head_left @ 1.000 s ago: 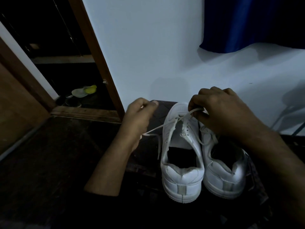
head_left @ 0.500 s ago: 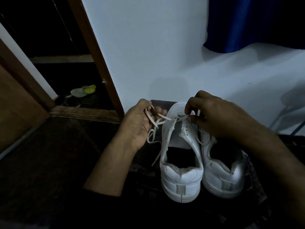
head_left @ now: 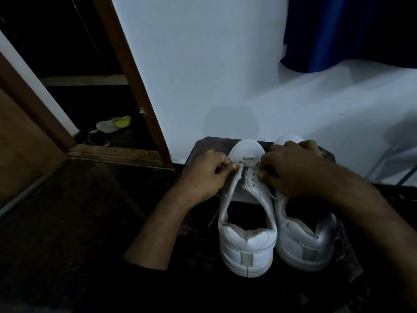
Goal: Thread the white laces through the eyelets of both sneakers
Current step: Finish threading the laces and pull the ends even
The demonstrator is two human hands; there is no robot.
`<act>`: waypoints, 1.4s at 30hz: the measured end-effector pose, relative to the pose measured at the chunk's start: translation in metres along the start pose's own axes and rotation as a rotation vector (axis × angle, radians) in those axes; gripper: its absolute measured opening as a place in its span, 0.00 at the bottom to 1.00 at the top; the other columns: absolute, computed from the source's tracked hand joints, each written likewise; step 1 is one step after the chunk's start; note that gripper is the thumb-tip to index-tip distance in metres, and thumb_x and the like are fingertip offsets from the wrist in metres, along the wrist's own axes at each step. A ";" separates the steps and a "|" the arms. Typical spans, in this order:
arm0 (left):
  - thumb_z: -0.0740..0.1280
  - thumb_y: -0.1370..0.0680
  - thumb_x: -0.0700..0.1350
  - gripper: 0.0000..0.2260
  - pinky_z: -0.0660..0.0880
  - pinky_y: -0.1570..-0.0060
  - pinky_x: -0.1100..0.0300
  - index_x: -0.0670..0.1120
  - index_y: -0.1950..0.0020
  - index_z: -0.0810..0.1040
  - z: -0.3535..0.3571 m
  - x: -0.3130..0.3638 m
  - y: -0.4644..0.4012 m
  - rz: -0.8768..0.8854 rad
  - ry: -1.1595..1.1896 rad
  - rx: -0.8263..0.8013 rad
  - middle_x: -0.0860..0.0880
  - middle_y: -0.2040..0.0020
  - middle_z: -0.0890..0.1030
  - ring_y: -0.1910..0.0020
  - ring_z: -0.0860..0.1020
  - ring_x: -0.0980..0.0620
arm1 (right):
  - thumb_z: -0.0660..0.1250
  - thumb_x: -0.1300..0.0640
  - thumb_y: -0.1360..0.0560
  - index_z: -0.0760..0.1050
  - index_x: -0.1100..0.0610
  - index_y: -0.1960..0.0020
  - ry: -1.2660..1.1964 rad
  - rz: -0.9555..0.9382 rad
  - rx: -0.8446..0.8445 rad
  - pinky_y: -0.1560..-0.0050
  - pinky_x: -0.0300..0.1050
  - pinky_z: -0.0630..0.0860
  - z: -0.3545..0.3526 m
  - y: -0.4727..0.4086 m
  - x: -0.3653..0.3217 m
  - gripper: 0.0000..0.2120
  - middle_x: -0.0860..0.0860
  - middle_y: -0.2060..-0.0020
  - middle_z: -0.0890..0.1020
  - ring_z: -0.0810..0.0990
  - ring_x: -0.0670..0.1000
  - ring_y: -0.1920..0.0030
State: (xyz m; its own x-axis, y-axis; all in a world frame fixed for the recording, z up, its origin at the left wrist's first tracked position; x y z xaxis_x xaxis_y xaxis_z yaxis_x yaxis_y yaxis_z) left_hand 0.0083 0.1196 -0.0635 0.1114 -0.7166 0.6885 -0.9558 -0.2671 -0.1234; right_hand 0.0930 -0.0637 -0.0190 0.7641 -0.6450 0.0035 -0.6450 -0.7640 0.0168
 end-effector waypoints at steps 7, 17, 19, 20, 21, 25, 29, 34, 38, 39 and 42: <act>0.65 0.29 0.56 0.15 0.71 0.60 0.54 0.50 0.72 0.71 -0.004 0.005 0.000 -0.153 -0.140 0.146 0.53 0.68 0.74 0.64 0.75 0.49 | 0.62 0.40 0.25 0.73 0.46 0.60 -0.064 0.038 0.049 0.48 0.47 0.65 -0.007 0.004 -0.002 0.11 0.42 0.62 0.72 0.73 0.50 0.51; 0.71 0.26 0.48 0.11 0.74 0.54 0.51 0.47 0.66 0.74 -0.003 0.011 0.002 -0.227 -0.344 0.239 0.48 0.63 0.79 0.59 0.77 0.45 | 0.67 0.48 0.28 0.69 0.48 0.61 -0.253 0.097 0.204 0.61 0.45 0.66 -0.012 0.005 0.000 0.08 0.45 0.66 0.75 0.76 0.54 0.59; 0.72 0.27 0.47 0.07 0.76 0.55 0.51 0.47 0.62 0.77 -0.003 0.007 0.002 -0.196 -0.309 0.265 0.48 0.59 0.80 0.57 0.79 0.46 | 0.68 0.52 0.26 0.75 0.48 0.58 -0.480 0.105 0.211 0.61 0.43 0.72 -0.016 0.004 0.004 0.03 0.44 0.67 0.80 0.80 0.49 0.61; 0.73 0.27 0.46 0.06 0.77 0.54 0.51 0.48 0.59 0.78 -0.003 0.006 0.001 -0.162 -0.250 0.280 0.49 0.57 0.80 0.56 0.79 0.48 | 0.68 0.54 0.25 0.78 0.48 0.56 -0.621 0.103 0.232 0.61 0.41 0.74 -0.019 0.004 0.005 0.02 0.45 0.67 0.82 0.81 0.47 0.62; 0.74 0.26 0.45 0.05 0.78 0.54 0.52 0.49 0.57 0.78 -0.002 0.008 0.001 -0.119 -0.141 0.300 0.51 0.56 0.80 0.55 0.79 0.50 | 0.68 0.56 0.23 0.79 0.49 0.55 -0.766 0.094 0.267 0.62 0.39 0.74 -0.022 0.005 0.004 0.03 0.46 0.67 0.84 0.82 0.46 0.64; 0.68 0.20 0.56 0.12 0.81 0.52 0.49 0.51 0.58 0.83 -0.002 0.037 0.005 -0.038 0.330 0.366 0.50 0.58 0.84 0.56 0.83 0.49 | 0.66 0.57 0.19 0.80 0.54 0.51 -1.157 0.001 0.380 0.62 0.40 0.75 -0.034 0.010 -0.001 0.05 0.52 0.63 0.85 0.81 0.49 0.64; 0.56 0.17 0.66 0.27 0.77 0.41 0.38 0.51 0.55 0.87 -0.001 0.056 0.012 0.002 0.555 0.136 0.48 0.55 0.88 0.51 0.85 0.45 | 0.66 0.58 0.19 0.80 0.59 0.45 -1.391 -0.115 0.374 0.61 0.42 0.77 -0.041 0.013 -0.012 0.07 0.52 0.63 0.81 0.78 0.50 0.65; 0.48 0.18 0.65 0.30 0.73 0.35 0.46 0.51 0.34 0.81 0.014 0.071 0.013 0.019 0.863 -0.016 0.44 0.41 0.86 0.40 0.83 0.46 | 0.63 0.59 0.18 0.80 0.56 0.45 -1.488 -0.164 0.376 0.61 0.40 0.75 -0.045 0.016 -0.015 0.07 0.52 0.59 0.83 0.76 0.49 0.64; 0.45 0.21 0.67 0.38 0.77 0.43 0.54 0.40 0.25 0.68 0.012 0.074 0.009 0.045 1.053 -0.060 0.51 0.53 0.81 0.45 0.80 0.49 | 0.57 0.60 0.16 0.79 0.57 0.43 -1.772 -0.248 0.265 0.59 0.42 0.73 -0.043 0.015 -0.021 0.11 0.54 0.54 0.80 0.72 0.48 0.63; 0.44 0.21 0.67 0.37 0.79 0.45 0.56 0.39 0.28 0.69 0.010 0.077 0.010 0.064 1.083 -0.083 0.50 0.56 0.77 0.48 0.77 0.49 | 0.56 0.60 0.16 0.79 0.56 0.43 -1.844 -0.255 0.247 0.60 0.40 0.71 -0.042 0.014 -0.022 0.12 0.53 0.54 0.79 0.70 0.47 0.64; 0.38 0.17 0.64 0.34 0.80 0.58 0.65 0.39 0.38 0.69 0.011 0.088 0.017 0.106 1.064 -0.149 0.43 0.62 0.74 0.59 0.79 0.54 | 0.56 0.59 0.15 0.80 0.54 0.43 -1.944 -0.213 0.234 0.60 0.40 0.67 -0.037 0.008 -0.024 0.13 0.49 0.56 0.79 0.66 0.46 0.66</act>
State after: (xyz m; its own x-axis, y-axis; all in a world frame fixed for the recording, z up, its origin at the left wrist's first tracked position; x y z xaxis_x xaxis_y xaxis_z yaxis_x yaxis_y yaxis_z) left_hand 0.0052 0.0447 -0.0125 -0.1988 0.2154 0.9561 -0.9782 -0.1039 -0.1800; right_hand 0.0694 -0.0539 0.0176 -0.1197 0.4246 -0.8974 -0.6719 -0.7001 -0.2417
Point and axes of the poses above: each hand's wrist, its own y-axis away from the middle knuckle, its own z-axis out of the palm, x = y × z, the point moved 1 cm from there along -y, towards the middle knuckle
